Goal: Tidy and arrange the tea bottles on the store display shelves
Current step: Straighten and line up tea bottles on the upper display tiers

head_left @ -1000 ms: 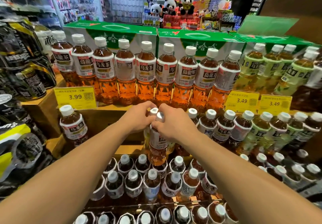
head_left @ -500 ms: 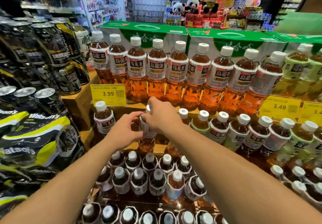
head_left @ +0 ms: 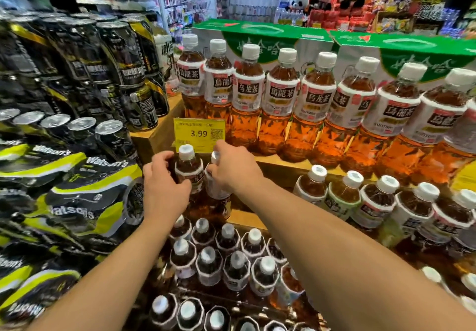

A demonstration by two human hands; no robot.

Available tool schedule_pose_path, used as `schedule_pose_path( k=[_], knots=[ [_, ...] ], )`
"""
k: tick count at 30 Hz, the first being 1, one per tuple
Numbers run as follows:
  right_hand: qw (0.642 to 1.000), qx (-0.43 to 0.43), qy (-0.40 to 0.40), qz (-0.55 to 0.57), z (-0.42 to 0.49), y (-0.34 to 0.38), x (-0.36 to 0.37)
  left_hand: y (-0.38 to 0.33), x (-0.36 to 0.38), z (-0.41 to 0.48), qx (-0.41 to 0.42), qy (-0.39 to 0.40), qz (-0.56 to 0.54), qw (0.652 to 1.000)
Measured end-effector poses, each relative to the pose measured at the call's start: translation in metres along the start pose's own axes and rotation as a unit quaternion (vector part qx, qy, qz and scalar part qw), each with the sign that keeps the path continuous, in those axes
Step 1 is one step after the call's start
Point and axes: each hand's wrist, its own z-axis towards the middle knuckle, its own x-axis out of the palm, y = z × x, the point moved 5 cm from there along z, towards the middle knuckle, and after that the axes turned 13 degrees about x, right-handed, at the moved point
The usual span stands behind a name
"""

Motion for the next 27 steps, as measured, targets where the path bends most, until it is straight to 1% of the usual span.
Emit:
schedule_pose_path(
  k=[2, 5, 10, 11, 13, 14, 15, 16, 18, 20, 22, 24, 27],
  knots=[
    [1.000, 0.005, 0.003, 0.005, 0.002, 0.002, 0.000, 0.008, 0.005, 0.001, -0.005, 0.029, -0.001, 1.000],
    [1.000, 0.009, 0.004, 0.003, 0.001, 0.003, -0.004, 0.017, 0.011, 0.002, -0.011, 0.052, -0.010, 0.999],
    [1.000, -0.009, 0.016, -0.023, -0.011, 0.000, -0.011, 0.017, 0.017, 0.006, -0.048, 0.049, -0.053, 0.996],
    [1.000, -0.008, 0.019, -0.019, -0.016, -0.005, -0.016, 0.014, 0.013, 0.005, -0.045, 0.033, -0.049, 0.997],
    [1.000, 0.004, 0.007, -0.002, -0.027, -0.025, -0.033, -0.002, 0.002, -0.003, -0.029, -0.035, -0.023, 0.999],
    [1.000, 0.015, -0.008, -0.002, -0.033, -0.042, -0.044, -0.015, -0.002, -0.010, -0.011, -0.071, -0.013, 0.997],
    [0.999, 0.030, -0.030, -0.015, -0.038, -0.061, -0.057, -0.032, -0.001, -0.016, 0.016, -0.085, -0.011, 0.996],
    [0.997, 0.046, -0.056, -0.041, -0.042, -0.081, -0.069, -0.051, 0.005, -0.021, 0.050, -0.067, -0.015, 0.996],
    [0.984, 0.083, -0.107, -0.113, -0.051, -0.120, -0.093, -0.090, 0.033, -0.031, 0.124, 0.018, -0.038, 0.991],
    [0.974, 0.109, -0.129, -0.153, -0.060, -0.147, -0.112, -0.126, 0.066, -0.038, 0.179, 0.103, -0.057, 0.977],
    [0.973, 0.119, -0.124, -0.154, -0.068, -0.162, -0.123, -0.156, 0.092, -0.043, 0.205, 0.157, -0.049, 0.965],
    [0.970, 0.134, -0.121, -0.161, -0.074, -0.176, -0.129, -0.178, 0.112, -0.045, 0.211, 0.202, -0.026, 0.956],
    [0.964, 0.167, -0.079, -0.193, -0.076, -0.199, -0.129, -0.190, 0.132, -0.046, 0.213, 0.254, 0.010, 0.943]
  ],
)
